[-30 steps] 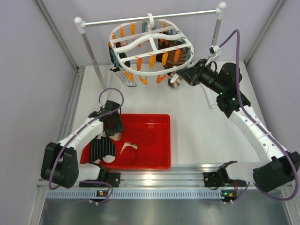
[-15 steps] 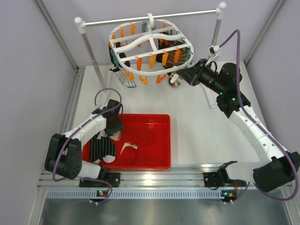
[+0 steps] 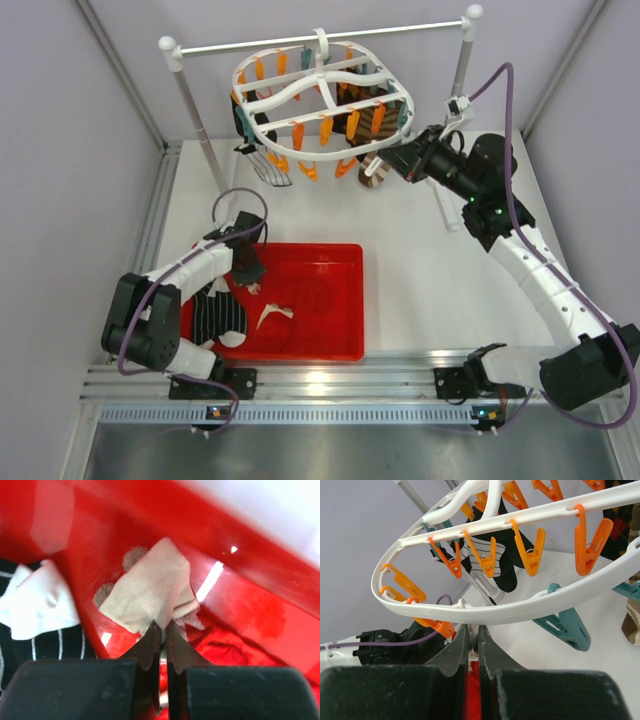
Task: Clip the socks to the hanger
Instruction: Pick up the sock from the bin.
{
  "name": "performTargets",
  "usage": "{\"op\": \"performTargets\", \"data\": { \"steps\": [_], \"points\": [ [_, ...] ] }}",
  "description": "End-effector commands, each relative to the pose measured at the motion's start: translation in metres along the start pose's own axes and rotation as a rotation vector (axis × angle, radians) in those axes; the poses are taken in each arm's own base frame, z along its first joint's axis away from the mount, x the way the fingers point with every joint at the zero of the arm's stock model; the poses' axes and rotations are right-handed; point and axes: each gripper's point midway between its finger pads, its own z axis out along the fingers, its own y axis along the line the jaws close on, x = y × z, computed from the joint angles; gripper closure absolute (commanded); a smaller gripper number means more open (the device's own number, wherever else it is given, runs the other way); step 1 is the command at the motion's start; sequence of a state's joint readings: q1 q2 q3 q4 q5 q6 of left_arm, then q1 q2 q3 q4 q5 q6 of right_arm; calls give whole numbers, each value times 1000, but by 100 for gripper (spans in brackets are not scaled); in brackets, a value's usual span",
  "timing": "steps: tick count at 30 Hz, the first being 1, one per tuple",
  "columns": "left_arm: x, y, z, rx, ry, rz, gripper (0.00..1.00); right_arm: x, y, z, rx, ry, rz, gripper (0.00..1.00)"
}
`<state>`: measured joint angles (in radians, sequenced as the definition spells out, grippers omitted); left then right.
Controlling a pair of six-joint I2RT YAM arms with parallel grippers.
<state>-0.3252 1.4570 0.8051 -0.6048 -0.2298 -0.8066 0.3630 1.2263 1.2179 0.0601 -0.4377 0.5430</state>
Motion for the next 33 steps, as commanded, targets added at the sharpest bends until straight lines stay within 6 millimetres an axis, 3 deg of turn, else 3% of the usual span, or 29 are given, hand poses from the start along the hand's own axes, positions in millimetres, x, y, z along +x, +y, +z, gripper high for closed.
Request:
{"op": "performTargets", "data": {
  "steps": [1,3,7,10,12,16,19,23,25,26,28,33],
  "points": [
    [-19,-40,-35,137,-94,141,100,-17,8,-9,-11,-50,-27,100],
    [-35,-59,-70,219,-221,216,100,-16,7,-9,-9,-48,-24,100],
    [-29,-95,-146,405,-475,562,100,-15,7,-8,-9,-48,-19,100],
    [-17,-110,-179,508,-598,826,100,-16,8,-8,-15,-51,-20,100],
    [-5,-118,-190,589,-650,1046,100,-17,8,-8,-20,-53,-20,100],
    [-1,-130,-246,777,-990,1300,100,-19,11,-7,-29,-59,-15,100],
    [8,-142,-261,850,-1122,1480,100,-18,13,-7,-45,-60,-13,100],
    [12,-163,-286,924,-1256,1592,100,-15,14,-4,-70,-55,-8,100],
    [15,-173,-288,943,-1291,1653,100,-14,15,-3,-80,-55,-9,100],
    [12,-179,-297,952,-1337,1646,100,-15,15,-3,-81,-56,-8,100],
    [10,-191,-290,934,-1330,1674,100,-15,17,-3,-88,-54,-14,100],
    [-9,-215,-311,881,-1508,1653,100,-16,19,-4,-99,-51,-24,100]
  ]
}}
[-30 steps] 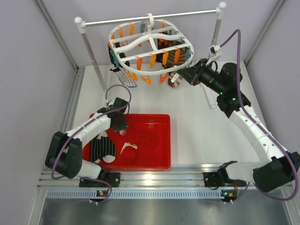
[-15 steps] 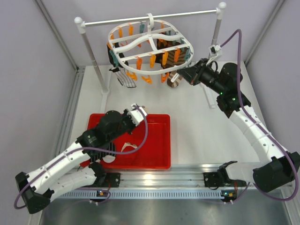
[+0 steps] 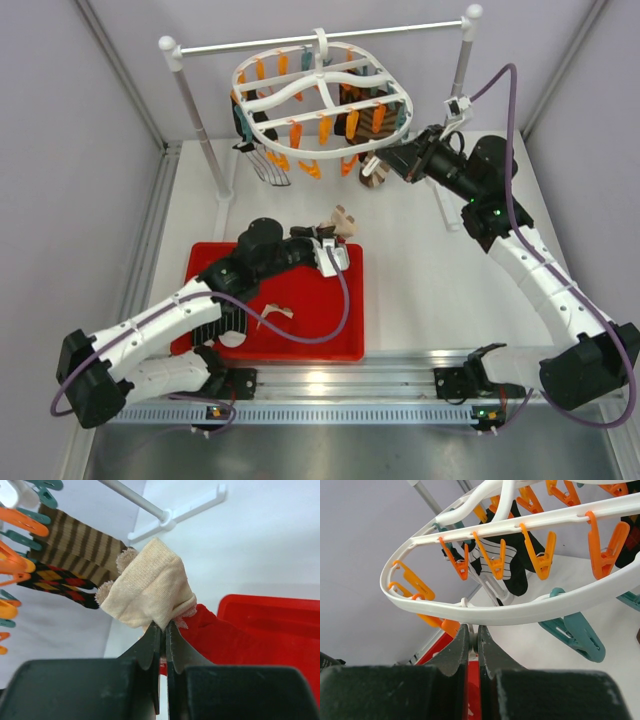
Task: Clip the socks to the hanger
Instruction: Pick up the sock from the bin, then clamp the sock onto the hanger.
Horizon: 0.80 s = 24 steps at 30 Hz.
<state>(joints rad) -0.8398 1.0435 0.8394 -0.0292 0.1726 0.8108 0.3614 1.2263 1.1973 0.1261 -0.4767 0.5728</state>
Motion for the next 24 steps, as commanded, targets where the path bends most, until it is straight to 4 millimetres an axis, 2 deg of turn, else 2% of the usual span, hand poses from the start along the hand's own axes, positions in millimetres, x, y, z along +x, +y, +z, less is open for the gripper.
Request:
{"op": "performTargets", "data": {
  "steps": [1,3,6,16,24],
  "points": [
    [-48,48,7,-141,-163,165,100,-15,12,-4,-49,-35,-37,100],
    [-53,62,10,-202,-173,197,100,-13,12,-4,-53,-29,-37,100],
    [-56,72,18,-242,-181,236,100,-10,11,-3,-54,-22,-33,100],
    [-68,90,34,-297,-218,293,100,-11,14,0,-79,-28,-14,100],
    [-68,96,41,-322,-221,291,100,-9,17,-3,-91,-22,-15,100]
  ]
}}
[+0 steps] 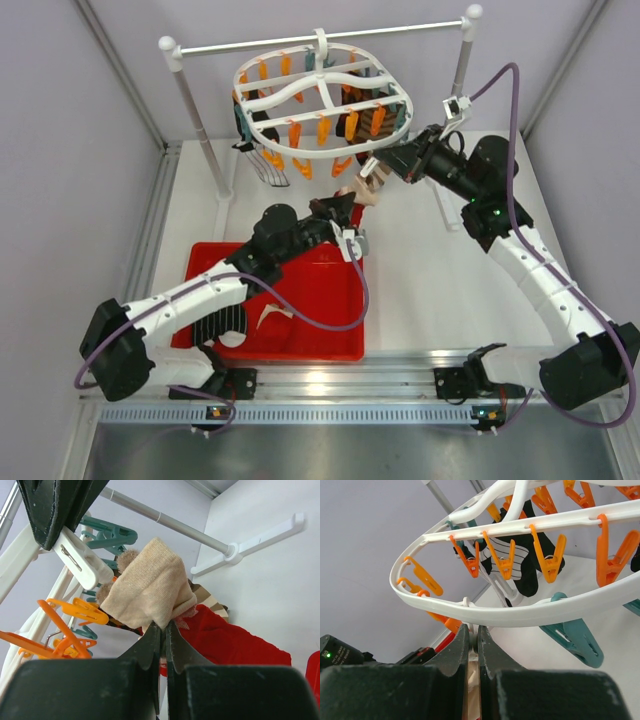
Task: Clip the socks to the hanger
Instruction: Clamp the sock onto the hanger.
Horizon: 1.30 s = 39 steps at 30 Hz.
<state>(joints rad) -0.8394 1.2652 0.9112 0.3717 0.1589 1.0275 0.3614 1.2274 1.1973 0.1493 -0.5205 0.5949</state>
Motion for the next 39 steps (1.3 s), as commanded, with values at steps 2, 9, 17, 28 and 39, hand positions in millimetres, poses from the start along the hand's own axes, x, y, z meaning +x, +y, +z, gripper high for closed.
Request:
{"op": "performTargets", "data": {
  "steps": [2,9,17,28,39],
  "points": [
    [-22,45,5,-131,-68,29,100,-8,7,-2,-43,-26,-32,100],
    [-22,56,10,-156,-71,28,100,-7,5,-3,-36,-23,-43,100],
    [-16,62,10,-160,-65,36,100,-7,5,-2,-38,-23,-44,100],
    [-24,69,12,-182,-98,57,100,-4,-2,-1,-18,-19,-63,100],
    [-24,72,19,-185,-99,50,100,-2,8,-1,-69,1,-43,73]
  ]
}}
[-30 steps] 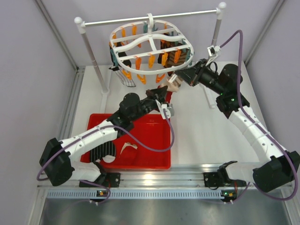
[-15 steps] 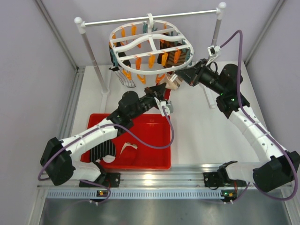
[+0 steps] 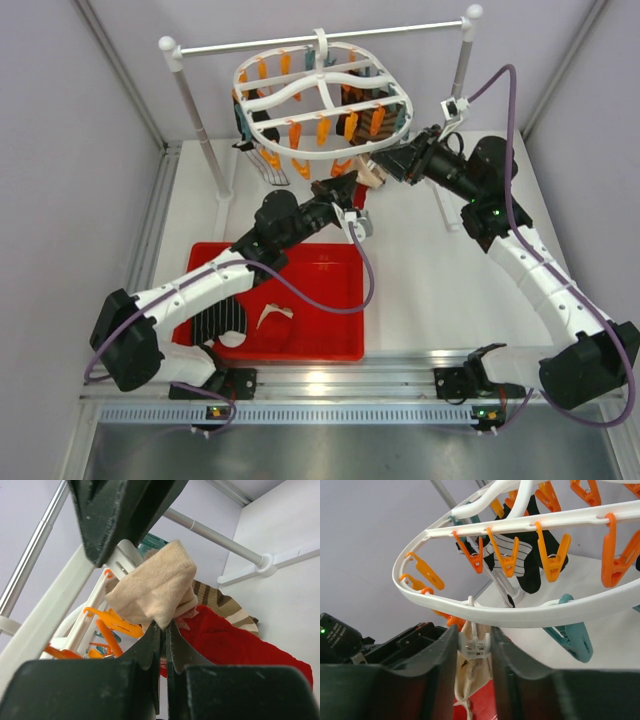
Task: Clip the socks to the hanger
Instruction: Clamp the sock onto the hanger.
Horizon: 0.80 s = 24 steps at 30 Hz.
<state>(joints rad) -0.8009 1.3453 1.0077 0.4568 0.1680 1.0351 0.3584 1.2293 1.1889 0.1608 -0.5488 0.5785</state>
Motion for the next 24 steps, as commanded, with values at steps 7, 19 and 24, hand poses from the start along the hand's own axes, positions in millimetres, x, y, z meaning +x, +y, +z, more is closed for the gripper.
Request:
{"op": "performTargets", "data": {
  "steps": [7,19,24],
  "points": [
    [-20,30,5,-82,-66,5,100,-7,8,-1,-42,-7,-23,56],
    [-17,30,-16,-104,-24,-155,59,-14,0,1,-14,-25,-7,56],
    [-15,28,-33,-116,15,-300,59,-19,-3,0,-4,-34,-16,56]
  ]
}}
